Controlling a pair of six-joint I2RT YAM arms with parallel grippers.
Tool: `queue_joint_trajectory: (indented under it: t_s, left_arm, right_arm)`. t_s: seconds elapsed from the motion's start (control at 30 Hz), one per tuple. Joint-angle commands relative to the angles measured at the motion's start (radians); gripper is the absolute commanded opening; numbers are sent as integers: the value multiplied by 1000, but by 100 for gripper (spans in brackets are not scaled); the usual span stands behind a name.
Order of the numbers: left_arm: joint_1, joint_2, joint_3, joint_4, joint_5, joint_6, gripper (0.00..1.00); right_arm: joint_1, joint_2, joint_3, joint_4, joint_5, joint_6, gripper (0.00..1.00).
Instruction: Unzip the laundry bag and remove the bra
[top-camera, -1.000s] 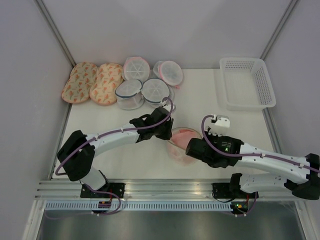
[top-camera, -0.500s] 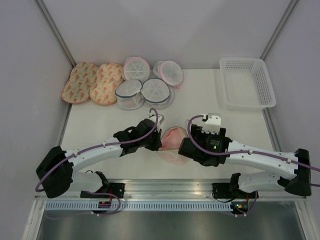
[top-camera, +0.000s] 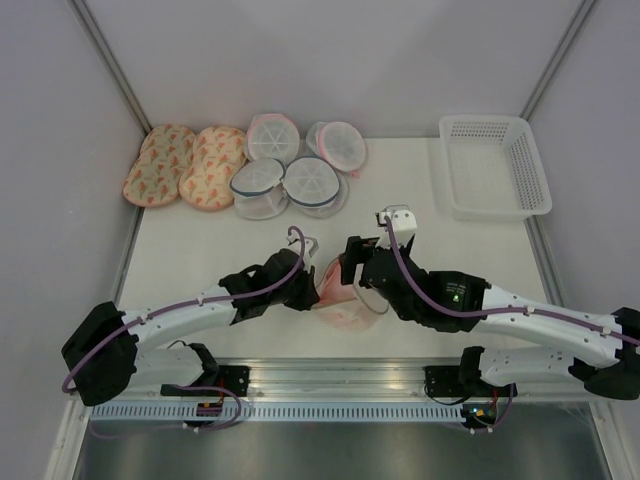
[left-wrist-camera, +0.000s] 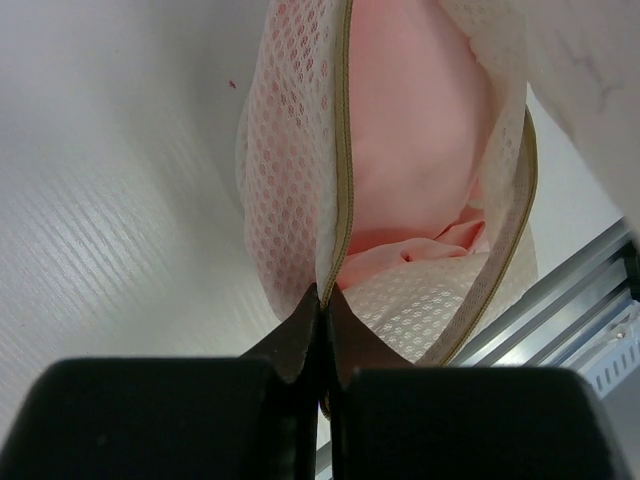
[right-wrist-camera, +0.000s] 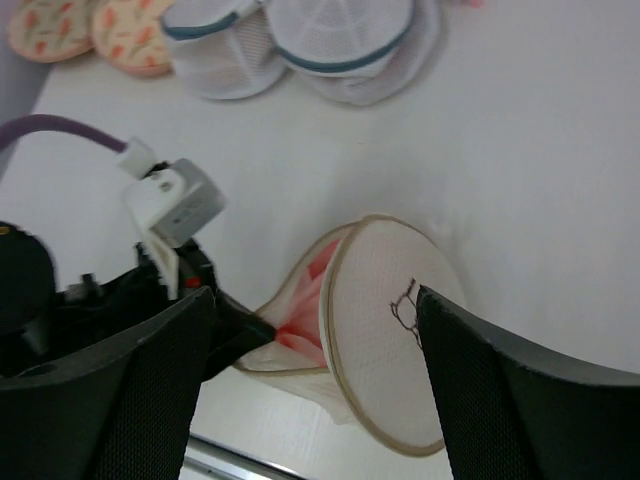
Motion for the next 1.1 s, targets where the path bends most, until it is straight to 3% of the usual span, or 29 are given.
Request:
queue_joint_trajectory:
  t_s: [0.0,0.27,0.33,0.9,0.97,1.0,1.07]
  left_arm:
    - [-4,-36,-5,37,-3,-43,2]
    - [-5,-69,-10,36,-27,-70,2]
    - [-4,-100,-13,34,-32,-82,2]
    - [-4,-195,1,20,-67,-121,2]
    - [-4,-206,0,16,-74,-121,2]
    - [-4,-220,1,10,-75,-118,2]
    - [-2,-232,4,-6,-86,-113,2]
  right_arm:
    - [9,16,-7,265,-204,-174,86]
    - [9,167,2,295,-363,-127,77]
    - [9,186,-7,272,-361,-106,72]
    - [10,361,-53,134,-349,-35,68]
    - [12,384,-26,55,-274,-12,58]
    - [12,397,-10,13,-233,3,46]
    - [12,401,28,-106,-129,58,32]
